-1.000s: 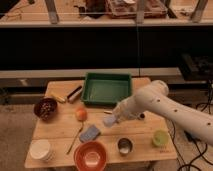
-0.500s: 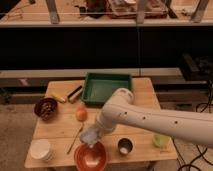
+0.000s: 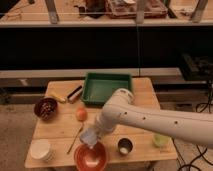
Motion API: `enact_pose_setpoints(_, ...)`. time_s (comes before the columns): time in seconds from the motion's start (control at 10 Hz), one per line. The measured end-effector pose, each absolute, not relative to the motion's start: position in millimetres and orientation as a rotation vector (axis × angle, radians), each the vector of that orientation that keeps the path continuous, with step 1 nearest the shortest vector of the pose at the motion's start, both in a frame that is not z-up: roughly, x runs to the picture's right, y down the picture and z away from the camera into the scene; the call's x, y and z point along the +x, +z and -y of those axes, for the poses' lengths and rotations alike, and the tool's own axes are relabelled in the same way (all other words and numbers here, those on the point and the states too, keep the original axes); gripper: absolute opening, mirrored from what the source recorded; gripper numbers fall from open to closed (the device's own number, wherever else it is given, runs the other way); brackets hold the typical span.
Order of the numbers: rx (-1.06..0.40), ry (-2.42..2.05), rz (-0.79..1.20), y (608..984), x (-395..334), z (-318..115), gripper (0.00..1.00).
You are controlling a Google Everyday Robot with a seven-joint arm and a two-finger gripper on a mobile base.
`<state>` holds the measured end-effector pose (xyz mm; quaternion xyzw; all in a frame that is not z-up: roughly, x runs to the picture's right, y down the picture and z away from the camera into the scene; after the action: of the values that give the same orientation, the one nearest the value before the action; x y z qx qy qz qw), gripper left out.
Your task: Wipe red bowl with towel
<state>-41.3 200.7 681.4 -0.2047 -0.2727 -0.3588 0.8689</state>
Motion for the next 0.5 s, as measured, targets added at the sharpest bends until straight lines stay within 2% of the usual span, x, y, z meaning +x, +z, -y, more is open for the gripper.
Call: enact_pose_setpoints(0.5,-0.420,-0.870,0.661,660,-92,-268,0.00)
